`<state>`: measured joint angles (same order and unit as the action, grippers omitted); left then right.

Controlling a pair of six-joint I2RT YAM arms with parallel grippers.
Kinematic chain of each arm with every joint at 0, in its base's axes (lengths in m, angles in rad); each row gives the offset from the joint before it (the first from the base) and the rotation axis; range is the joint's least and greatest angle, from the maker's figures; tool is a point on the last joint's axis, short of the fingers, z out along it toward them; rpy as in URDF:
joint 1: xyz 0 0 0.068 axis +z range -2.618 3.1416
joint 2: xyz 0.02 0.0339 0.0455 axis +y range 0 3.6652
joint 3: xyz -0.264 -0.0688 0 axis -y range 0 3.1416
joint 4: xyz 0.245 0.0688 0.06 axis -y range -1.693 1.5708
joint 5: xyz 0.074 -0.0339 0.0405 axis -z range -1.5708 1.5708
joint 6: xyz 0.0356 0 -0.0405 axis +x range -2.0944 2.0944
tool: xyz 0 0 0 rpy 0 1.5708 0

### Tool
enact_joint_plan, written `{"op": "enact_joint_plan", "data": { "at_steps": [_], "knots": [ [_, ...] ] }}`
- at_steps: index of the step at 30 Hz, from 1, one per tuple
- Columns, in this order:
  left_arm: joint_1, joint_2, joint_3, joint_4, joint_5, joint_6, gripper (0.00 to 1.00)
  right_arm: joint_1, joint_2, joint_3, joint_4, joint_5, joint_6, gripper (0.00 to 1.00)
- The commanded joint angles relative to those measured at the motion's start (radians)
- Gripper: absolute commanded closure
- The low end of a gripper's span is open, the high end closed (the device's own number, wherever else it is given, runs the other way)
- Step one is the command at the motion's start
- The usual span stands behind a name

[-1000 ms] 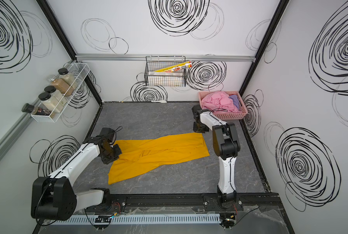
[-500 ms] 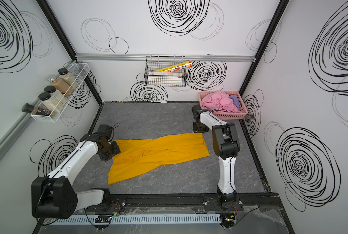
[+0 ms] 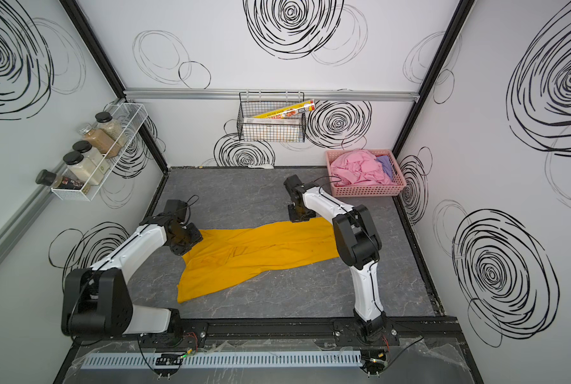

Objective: Fold and stack t-shirts
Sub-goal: Smooth out the T-shirt at the center of the board.

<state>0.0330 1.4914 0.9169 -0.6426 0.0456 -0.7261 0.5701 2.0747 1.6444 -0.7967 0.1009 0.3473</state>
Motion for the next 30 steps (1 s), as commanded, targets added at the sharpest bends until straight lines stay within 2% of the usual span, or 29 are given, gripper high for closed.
{"op": "enact_joint_plan", "data": {
  "at_steps": [1, 7, 14, 19, 25, 30],
  "knots": [
    [0.017, 0.109, 0.055, 0.112, 0.020, -0.011, 0.51, 0.081, -0.052, 0.027, 0.001, -0.096, -0.041, 0.87],
    [0.037, 0.298, 0.150, 0.088, -0.013, -0.027, 0.52, 0.170, -0.088, 0.016, 0.050, -0.249, -0.098, 0.84],
    [0.045, 0.418, 0.181, 0.062, -0.031, -0.034, 0.53, 0.255, -0.069, 0.044, 0.077, -0.366, -0.165, 0.82],
    [0.045, 0.458, 0.184, 0.070, 0.004, -0.043, 0.53, 0.330, -0.008, 0.102, 0.069, -0.413, -0.197, 0.73],
    [0.041, 0.501, 0.146, 0.115, 0.112, -0.058, 0.54, 0.426, 0.043, 0.144, 0.084, -0.377, -0.224, 0.66],
    [0.037, 0.508, 0.153, 0.128, 0.105, -0.049, 0.54, 0.496, 0.071, 0.134, 0.132, -0.276, -0.243, 0.64]
  ]
}}
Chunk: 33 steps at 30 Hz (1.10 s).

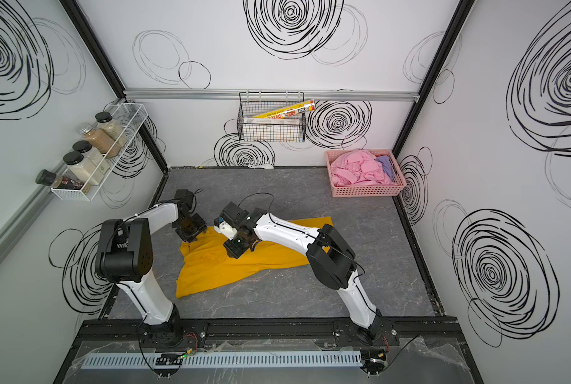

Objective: Fold and stack t-shirts
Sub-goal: Smooth out the T-shirt at the center of the board.

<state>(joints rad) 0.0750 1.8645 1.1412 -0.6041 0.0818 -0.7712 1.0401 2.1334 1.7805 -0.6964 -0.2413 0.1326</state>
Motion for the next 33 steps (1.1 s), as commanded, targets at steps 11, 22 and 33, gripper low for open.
{"op": "enact_joint_plan", "data": {
  "at_steps": [11, 22, 33],
  "knots": [
    [-0.004, 0.166, -0.012, 0.075, 0.048, -0.016, 0.54, 0.161, -0.081, -0.332, 0.380, 0.466, -0.104, 0.60],
    [-0.008, 0.166, -0.019, 0.095, 0.037, -0.018, 0.54, 0.210, -0.230, -0.381, 0.508, 0.706, -0.222, 0.61],
    [0.009, 0.221, 0.002, 0.103, 0.035, -0.022, 0.55, 0.218, -0.147, -0.357, 0.581, 0.611, -0.244, 0.65]
  ]
}}
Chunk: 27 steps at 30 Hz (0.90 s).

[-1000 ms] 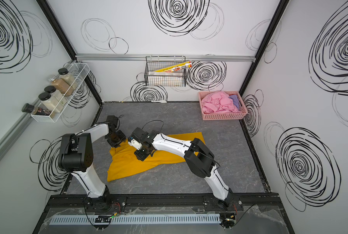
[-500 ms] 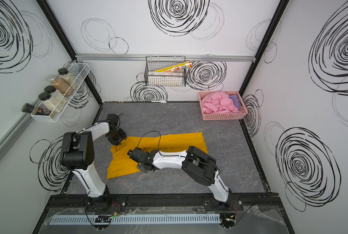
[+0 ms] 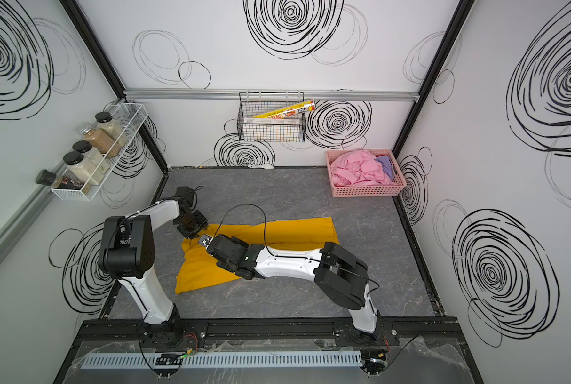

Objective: Fold and stack t-shirts
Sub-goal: Smooth out the T-shirt at the center of the board.

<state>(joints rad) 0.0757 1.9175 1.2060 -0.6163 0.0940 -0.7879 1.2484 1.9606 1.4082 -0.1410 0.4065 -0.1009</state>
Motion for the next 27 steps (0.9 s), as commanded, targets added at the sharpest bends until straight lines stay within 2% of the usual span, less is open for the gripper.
{"op": "enact_joint_plan", "data": {
  "at_steps": [1, 4, 8, 15, 19, 27],
  "knots": [
    [0.014, 0.174, -0.055, 0.117, 0.028, -0.004, 0.55, 0.009, 0.036, 0.032, 0.024, -0.056, -0.013, 0.65],
    [0.019, 0.175, -0.035, 0.112, 0.030, -0.001, 0.55, 0.011, 0.026, 0.046, 0.049, -0.107, -0.012, 0.66],
    [0.019, 0.175, -0.035, 0.115, 0.045, -0.005, 0.55, 0.013, -0.029, -0.031, 0.224, -0.200, -0.040, 0.64],
    [0.021, 0.164, -0.036, 0.112, 0.042, -0.007, 0.55, 0.016, 0.041, 0.011, 0.279, -0.258, -0.066, 0.65],
    [0.022, 0.149, -0.041, 0.111, 0.047, -0.004, 0.56, 0.016, 0.097, -0.002, 0.334, -0.226, -0.105, 0.71],
    [0.022, 0.084, -0.116, 0.118, 0.050, 0.009, 0.56, -0.015, 0.147, 0.002, 0.368, -0.203, -0.106, 0.71]
  ]
}}
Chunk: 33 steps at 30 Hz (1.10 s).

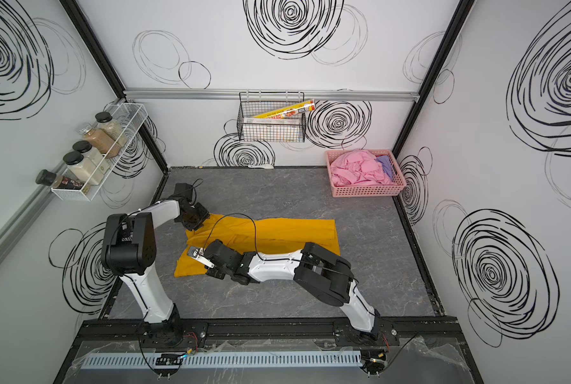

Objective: Fold and stack t-shirts
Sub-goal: Smooth out the T-shirt at the center of the board.

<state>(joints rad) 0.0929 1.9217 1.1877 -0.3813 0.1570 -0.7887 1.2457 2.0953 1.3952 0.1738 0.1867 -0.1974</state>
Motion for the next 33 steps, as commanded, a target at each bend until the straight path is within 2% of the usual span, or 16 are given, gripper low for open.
{"op": "enact_joint_plan", "data": {
  "at_steps": [1, 7, 13, 24, 33],
  "knots": [
    [0.006, 0.072, -0.104, -0.119, -0.011, 0.010, 0.56, -0.017, 0.018, 0.013, 0.056, 0.020, -0.012, 0.71],
    [0.005, 0.015, -0.135, -0.129, -0.017, 0.020, 0.56, -0.051, 0.056, 0.013, 0.072, 0.029, -0.015, 0.72],
    [0.006, 0.002, -0.138, -0.136, -0.012, 0.015, 0.56, -0.081, 0.078, 0.019, 0.066, 0.022, -0.013, 0.83],
    [0.005, 0.007, -0.131, -0.138, -0.007, 0.013, 0.55, -0.091, 0.126, 0.054, 0.063, -0.019, 0.017, 0.83],
    [0.011, 0.010, -0.129, -0.136, 0.004, 0.011, 0.56, -0.091, 0.148, 0.062, 0.035, -0.023, 0.031, 0.79]
  ]
}}
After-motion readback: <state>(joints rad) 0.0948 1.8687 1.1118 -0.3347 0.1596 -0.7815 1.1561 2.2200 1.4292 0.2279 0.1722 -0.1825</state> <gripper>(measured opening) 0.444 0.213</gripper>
